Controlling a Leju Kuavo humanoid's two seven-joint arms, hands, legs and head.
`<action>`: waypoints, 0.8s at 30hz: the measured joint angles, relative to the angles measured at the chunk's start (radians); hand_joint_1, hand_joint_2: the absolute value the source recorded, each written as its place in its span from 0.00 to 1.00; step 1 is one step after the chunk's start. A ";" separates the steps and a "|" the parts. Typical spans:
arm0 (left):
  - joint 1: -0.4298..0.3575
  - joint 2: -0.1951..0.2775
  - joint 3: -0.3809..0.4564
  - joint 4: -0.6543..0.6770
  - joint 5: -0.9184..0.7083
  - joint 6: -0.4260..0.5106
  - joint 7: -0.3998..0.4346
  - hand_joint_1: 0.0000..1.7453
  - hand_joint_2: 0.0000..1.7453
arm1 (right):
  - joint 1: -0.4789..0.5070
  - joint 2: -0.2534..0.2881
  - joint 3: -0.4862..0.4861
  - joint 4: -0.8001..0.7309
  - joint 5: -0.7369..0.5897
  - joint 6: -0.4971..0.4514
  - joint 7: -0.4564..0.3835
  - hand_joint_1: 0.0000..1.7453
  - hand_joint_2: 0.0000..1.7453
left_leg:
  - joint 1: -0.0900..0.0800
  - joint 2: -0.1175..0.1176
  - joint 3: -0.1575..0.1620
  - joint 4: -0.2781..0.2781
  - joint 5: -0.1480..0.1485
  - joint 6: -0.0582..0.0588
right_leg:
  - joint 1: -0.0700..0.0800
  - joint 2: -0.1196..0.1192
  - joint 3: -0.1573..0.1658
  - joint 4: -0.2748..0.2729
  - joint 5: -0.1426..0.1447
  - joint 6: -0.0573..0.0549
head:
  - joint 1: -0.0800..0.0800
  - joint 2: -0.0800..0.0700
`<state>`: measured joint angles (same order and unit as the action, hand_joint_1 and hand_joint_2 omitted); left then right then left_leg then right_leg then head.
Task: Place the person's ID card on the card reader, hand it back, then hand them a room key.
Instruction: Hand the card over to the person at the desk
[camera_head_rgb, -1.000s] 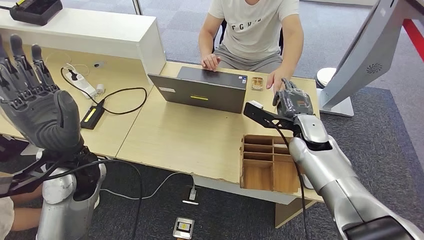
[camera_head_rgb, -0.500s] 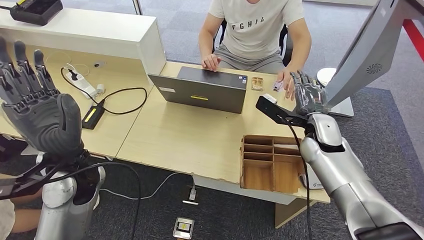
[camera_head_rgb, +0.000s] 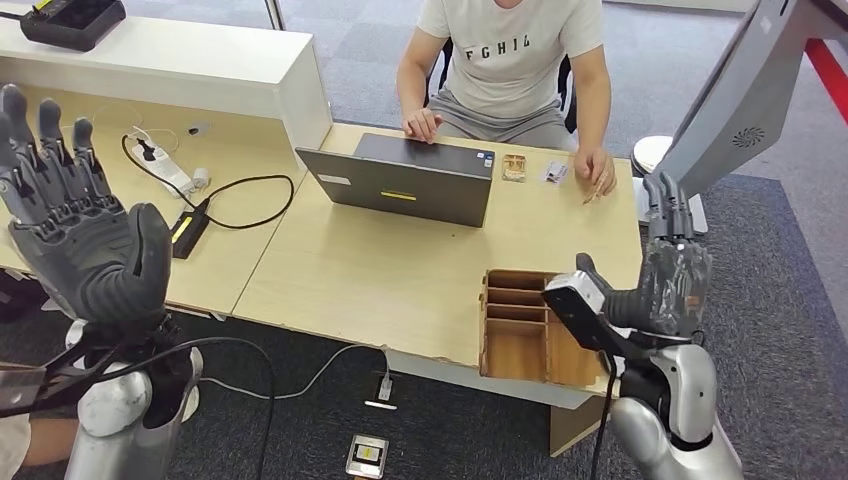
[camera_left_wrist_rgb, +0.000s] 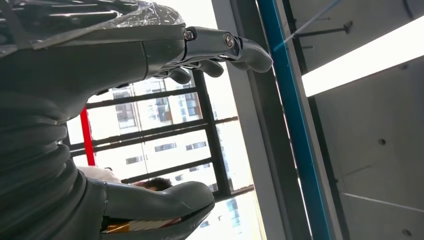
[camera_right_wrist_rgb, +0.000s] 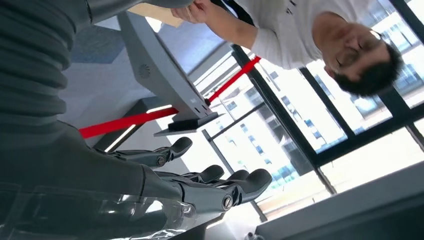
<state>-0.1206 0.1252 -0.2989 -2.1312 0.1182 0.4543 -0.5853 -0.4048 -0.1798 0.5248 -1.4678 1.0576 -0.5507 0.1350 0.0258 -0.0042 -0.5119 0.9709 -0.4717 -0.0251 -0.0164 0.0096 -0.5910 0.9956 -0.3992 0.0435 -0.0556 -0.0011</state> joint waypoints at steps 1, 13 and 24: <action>0.004 0.001 -0.001 -0.005 -0.009 0.012 0.004 0.00 1.00 | 0.037 -0.001 -0.011 -0.053 -0.004 -0.028 -0.005 0.00 1.00 | 0.000 0.000 0.000 0.000 0.000 0.000 | 0.000 0.000 0.000 0.000 0.000 0.000 | 0.000 0.000; 0.054 0.014 -0.022 -0.062 -0.062 0.138 0.031 0.00 1.00 | 0.368 0.048 -0.121 -0.421 -0.314 -0.149 -0.369 0.00 1.00 | 0.000 0.000 0.000 -0.001 0.000 0.000 | 0.000 0.000 0.000 0.000 0.000 0.000 | 0.000 0.000; 0.065 0.021 -0.050 -0.086 -0.061 0.165 0.022 0.00 1.00 | 0.425 0.128 -0.163 -0.512 -0.443 -0.149 -0.526 0.00 1.00 | 0.000 0.000 0.000 -0.001 0.000 0.000 | 0.000 0.000 0.001 0.000 0.000 0.000 | 0.000 0.000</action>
<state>-0.0556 0.1463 -0.3488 -2.2172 0.0567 0.6196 -0.5634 0.0198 -0.0518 0.3623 -1.9797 0.6147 -0.6995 -0.3912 0.0257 -0.0037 -0.5116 0.9704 -0.4715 -0.0253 -0.0166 0.0096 -0.5905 0.9956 -0.3993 0.0430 -0.0555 -0.0011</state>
